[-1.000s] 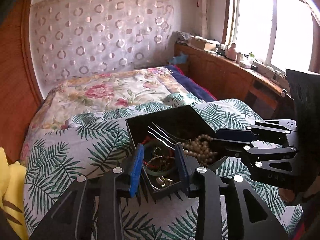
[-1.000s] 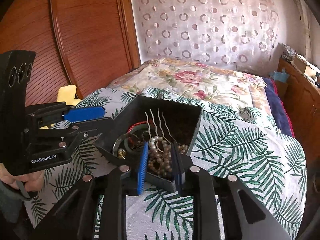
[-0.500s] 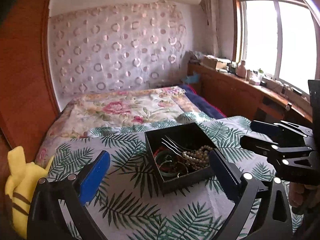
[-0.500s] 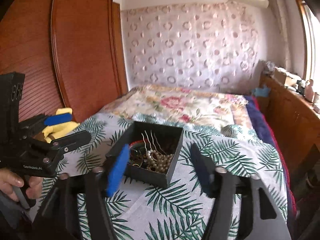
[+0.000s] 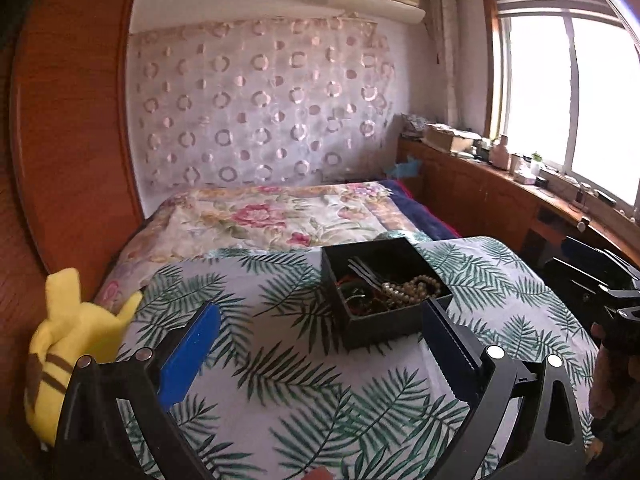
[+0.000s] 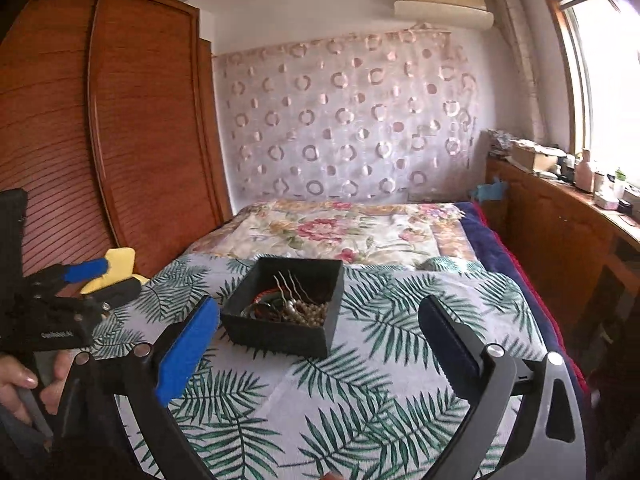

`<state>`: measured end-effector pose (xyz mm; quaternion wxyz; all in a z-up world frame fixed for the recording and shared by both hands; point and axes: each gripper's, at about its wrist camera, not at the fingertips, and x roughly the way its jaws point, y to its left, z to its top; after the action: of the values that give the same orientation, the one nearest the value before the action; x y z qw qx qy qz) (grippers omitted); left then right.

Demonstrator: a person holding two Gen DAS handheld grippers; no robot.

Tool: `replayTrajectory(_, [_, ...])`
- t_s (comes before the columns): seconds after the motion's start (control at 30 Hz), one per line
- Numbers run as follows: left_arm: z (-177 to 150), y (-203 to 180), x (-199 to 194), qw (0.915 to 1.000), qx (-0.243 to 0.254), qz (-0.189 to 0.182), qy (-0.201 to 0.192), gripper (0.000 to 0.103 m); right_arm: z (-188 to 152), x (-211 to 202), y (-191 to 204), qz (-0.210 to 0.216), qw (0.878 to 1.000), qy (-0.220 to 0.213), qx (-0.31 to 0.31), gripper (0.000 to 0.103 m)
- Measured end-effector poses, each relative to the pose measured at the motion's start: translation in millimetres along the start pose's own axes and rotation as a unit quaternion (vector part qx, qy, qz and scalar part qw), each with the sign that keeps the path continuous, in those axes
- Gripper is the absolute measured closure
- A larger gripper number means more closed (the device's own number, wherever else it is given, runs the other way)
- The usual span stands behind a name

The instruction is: Organize jewelry

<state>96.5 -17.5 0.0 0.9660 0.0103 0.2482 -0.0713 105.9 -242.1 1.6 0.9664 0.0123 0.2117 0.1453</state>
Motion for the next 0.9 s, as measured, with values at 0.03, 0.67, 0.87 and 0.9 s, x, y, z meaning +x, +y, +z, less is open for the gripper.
replayTrajectory(0.03, [-1.6,1.2,-3.7,1.0,0.0,0.006,-0.003,0.008,-1.6,-1.1,2.4,-0.004,1.0,0.002,0.002,0.003])
replayTrajectory(0.67, [-21.7,15.5,-21.0,0.9995,-0.012,0.03,-0.002,0.008,-24.6,-11.2,14.5,-0.028,1.0,-0.01,0.006,0.003])
replayTrajectory(0.87, [-22.4,15.4,-21.5,0.9995,-0.012,0.029,-0.002,0.008,-26.5,-11.7,16.6,-0.028,1.0,-0.009,0.006,0.003])
replayTrajectory(0.9, [-22.3,14.3,-21.8,0.9995,-0.01,0.028,-0.004,0.008,-26.1,-12.9,16.8,-0.028,1.0,-0.009,0.006,0.003])
